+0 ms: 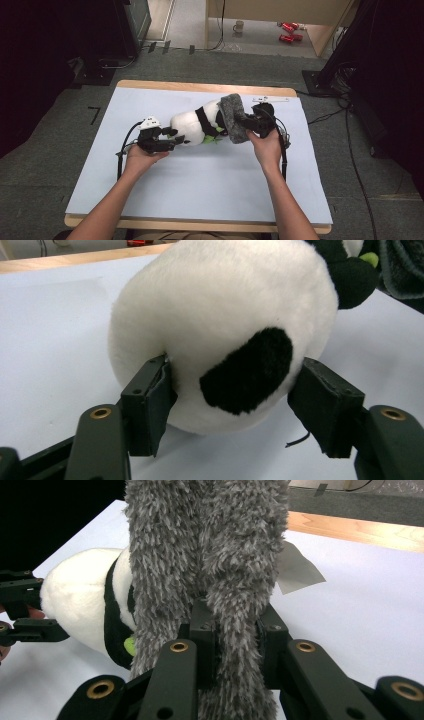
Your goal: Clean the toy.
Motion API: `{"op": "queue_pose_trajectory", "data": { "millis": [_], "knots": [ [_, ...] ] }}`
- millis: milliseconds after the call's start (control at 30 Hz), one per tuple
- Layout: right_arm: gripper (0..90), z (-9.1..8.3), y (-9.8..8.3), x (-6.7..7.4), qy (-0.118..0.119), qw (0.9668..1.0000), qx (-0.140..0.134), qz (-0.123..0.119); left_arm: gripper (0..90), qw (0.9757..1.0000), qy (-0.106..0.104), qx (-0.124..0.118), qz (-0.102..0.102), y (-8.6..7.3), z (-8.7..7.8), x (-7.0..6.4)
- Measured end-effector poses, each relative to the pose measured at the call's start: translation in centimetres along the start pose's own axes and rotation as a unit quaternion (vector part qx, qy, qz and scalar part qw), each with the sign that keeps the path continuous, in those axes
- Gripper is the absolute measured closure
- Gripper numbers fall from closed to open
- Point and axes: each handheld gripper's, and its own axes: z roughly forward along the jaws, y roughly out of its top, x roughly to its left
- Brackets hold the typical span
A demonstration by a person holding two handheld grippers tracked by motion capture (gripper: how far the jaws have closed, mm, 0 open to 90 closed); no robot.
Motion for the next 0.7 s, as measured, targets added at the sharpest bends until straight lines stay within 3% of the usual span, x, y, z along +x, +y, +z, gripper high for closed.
{"op": "queue_pose_trajectory", "data": {
  "millis": [133, 333, 500, 567, 600, 700],
  "knots": [
    [75.5, 0.0, 0.0, -0.2, -0.001, 1.0000, 0.000, 0.001, 31.3, 0.9995, -0.019, -0.001, -0.023, -0.5, -0.1, 0.8],
    [75.4, 0.0, -0.1, -0.5, -0.004, 1.0000, 0.001, 0.004, 30.9, 0.9997, -0.022, -0.008, 0.006, -1.2, -0.2, 1.2],
    [75.8, 0.4, -0.4, -0.8, -0.013, 0.9999, 0.003, 0.007, 31.0, 0.9991, -0.002, 0.031, 0.030, -2.0, -0.1, 2.2],
    [75.8, 0.5, -0.6, -0.9, -0.013, 0.9999, 0.001, 0.009, 32.2, 0.9991, 0.000, 0.035, 0.022, -2.1, -0.1, 2.6],
    [75.8, 0.5, -0.5, -0.8, -0.013, 0.9999, 0.000, 0.008, 34.1, 0.9995, -0.010, 0.030, 0.009, -2.3, 0.1, 3.0],
    [75.8, 0.5, -0.5, -0.9, -0.012, 0.9999, 0.000, 0.009, 34.7, 0.9996, -0.015, 0.023, 0.012, -2.4, 0.4, 3.2]
  ]
}}
